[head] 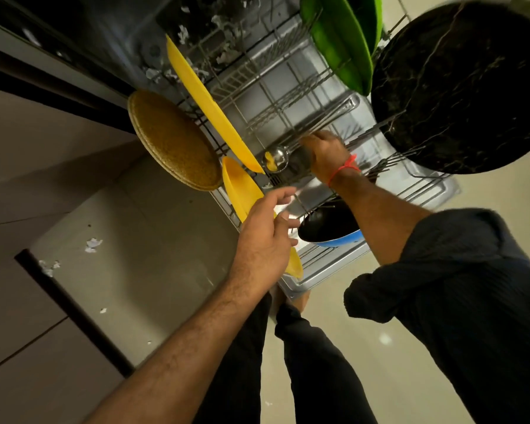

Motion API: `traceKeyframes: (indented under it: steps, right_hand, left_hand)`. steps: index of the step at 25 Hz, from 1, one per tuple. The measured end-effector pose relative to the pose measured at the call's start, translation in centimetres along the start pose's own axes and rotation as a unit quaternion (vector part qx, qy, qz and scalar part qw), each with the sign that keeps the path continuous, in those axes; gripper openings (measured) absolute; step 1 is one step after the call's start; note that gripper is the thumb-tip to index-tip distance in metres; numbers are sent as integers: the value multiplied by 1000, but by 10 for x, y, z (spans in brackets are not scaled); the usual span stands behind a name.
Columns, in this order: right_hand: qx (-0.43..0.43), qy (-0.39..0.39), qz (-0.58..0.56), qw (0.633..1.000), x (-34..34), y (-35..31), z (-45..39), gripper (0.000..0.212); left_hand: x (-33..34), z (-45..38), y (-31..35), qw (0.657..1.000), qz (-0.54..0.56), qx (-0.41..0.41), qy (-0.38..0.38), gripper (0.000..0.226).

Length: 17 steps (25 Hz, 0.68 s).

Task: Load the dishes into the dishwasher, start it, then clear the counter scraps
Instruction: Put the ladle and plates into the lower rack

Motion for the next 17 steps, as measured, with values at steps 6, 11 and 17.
traceKeyframes:
  steps: [6, 11, 17]
  right_hand:
    - [93, -17, -145, 985, -82, -45, 87, 37]
    - [44, -43, -220, 974, -164, -139, 176, 34]
    - [-20, -64, -263, 962, -246, -277, 255, 34]
  left_hand:
    - [-22, 34, 25, 998, -31, -19, 45, 32]
    - [-69, 126, 88, 990, -95, 54, 94, 27]
    - [-153, 253, 150, 963, -192, 110, 157, 35]
Point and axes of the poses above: each hand's wrist, its own z-axis away from the middle knuckle, its own x-axis out of the palm, y = z × x, the point moved 10 cm from there along -z, towards the middle knuckle, and after that the axes turned 3 degrees about x, right-handed, at the moved point
